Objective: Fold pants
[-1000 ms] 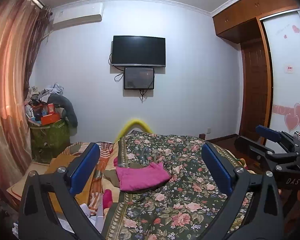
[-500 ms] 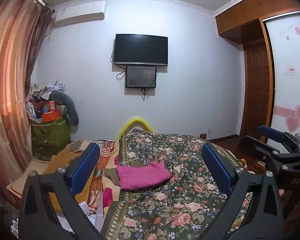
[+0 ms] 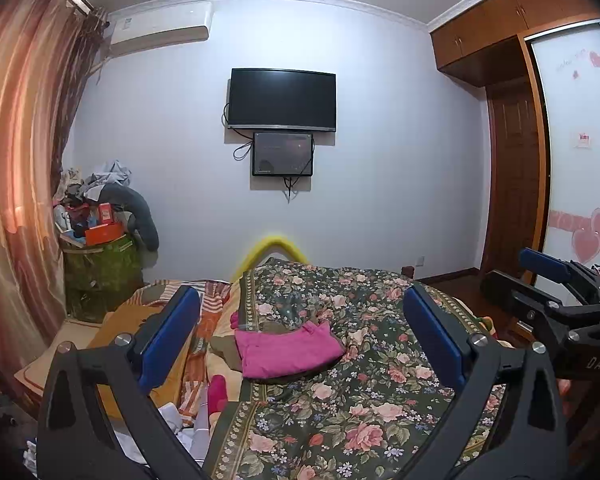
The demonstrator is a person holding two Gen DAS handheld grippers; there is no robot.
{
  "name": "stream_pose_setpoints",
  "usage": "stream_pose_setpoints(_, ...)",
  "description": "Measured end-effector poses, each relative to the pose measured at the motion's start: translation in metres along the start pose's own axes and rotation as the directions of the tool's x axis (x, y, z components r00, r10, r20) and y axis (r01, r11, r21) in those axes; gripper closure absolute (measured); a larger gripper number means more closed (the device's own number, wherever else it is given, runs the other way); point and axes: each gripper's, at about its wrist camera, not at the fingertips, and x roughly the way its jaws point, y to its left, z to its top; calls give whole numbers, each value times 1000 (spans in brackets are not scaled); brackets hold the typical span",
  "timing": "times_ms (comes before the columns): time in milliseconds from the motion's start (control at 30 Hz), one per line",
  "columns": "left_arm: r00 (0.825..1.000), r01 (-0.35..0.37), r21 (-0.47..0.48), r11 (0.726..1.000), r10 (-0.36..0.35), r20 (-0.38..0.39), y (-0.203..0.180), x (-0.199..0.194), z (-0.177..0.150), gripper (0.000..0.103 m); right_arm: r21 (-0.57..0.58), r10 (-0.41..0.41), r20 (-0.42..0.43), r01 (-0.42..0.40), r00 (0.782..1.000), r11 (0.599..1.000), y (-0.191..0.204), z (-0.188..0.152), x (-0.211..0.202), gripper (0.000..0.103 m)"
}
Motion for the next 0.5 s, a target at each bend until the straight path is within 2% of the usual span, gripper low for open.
stream_pose_setpoints(500, 1000, 21, -20, 1000, -22, -12, -2, 1, 4, 0, 10, -1, -2, 1, 1000, 1000, -3, -1, -1, 1)
